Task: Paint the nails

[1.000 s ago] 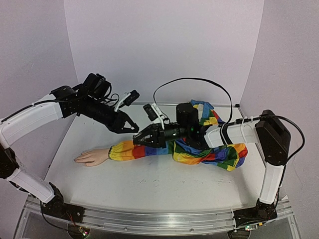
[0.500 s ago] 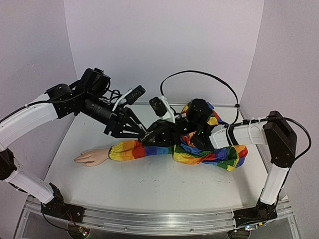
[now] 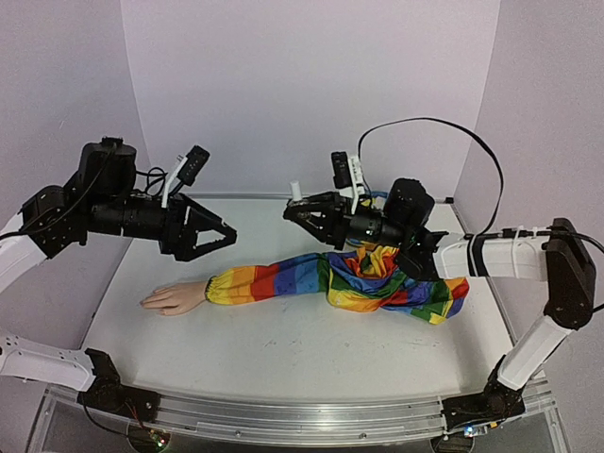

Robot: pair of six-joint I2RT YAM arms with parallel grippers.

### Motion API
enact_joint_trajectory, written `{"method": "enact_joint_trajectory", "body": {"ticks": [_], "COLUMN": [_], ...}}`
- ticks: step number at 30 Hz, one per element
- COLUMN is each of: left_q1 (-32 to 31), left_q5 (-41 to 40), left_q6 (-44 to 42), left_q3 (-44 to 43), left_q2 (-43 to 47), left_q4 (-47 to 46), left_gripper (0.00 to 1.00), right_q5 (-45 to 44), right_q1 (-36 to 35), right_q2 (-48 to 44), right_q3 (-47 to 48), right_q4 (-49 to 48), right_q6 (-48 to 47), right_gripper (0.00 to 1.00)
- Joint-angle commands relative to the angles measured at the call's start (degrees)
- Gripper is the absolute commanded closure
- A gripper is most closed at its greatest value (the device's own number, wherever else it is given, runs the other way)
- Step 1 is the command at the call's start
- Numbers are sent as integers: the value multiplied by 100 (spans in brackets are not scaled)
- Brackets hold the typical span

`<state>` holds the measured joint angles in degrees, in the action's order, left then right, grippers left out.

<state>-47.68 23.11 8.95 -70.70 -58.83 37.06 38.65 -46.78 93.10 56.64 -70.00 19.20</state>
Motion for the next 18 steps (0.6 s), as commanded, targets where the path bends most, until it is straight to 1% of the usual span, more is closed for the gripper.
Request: {"method": "enact_joint_trajectory", "body": {"ticks": [1, 4, 7, 8, 11, 13, 15, 17, 18], "left_q1": [13, 14, 13, 13, 13, 13, 13, 18, 12], "left_q5": [-1134, -1259, -1457, -1504, -1468, -1375, -1358, -1403, -1432], "left_q6": [1947, 2278, 2386, 2399, 2411, 2455, 2483, 2505, 2513], "left_q3": [163, -17, -64, -74, -51, -26, -6, 12, 16], "left_q2": [-126, -311, -467, -519, -647, -731, -805, -863, -882], "left_q4": [-1222, -1432, -1688, -1733, -1988, -2144, -2229, -2255, -2262], "left_gripper": [7, 7, 13, 15, 28, 31, 39, 44, 49], "right_q5": [-3293, -5140, -6045, -6132, -6086, -6019, -6011, -5974, -5944], "right_q1": [-590, -1122, -1483, -1562, -1737, -1846, -1920, -1968, -1986], "right_q2": [-208, 25, 226, 293, 524, 644, 732, 780, 794], "right_q3": [501, 840, 1028, 1104, 1349, 1478, 1602, 1659, 1677], "right_q4": [1313, 1681, 1691, 1703, 1780, 1788, 1790, 1799, 1792], "right_q6": [-1409, -1863, -2096, -2121, -2255, -2354, -2426, -2470, -2480], "right_gripper": [100, 100, 100, 100, 100, 100, 100, 100, 100]}}
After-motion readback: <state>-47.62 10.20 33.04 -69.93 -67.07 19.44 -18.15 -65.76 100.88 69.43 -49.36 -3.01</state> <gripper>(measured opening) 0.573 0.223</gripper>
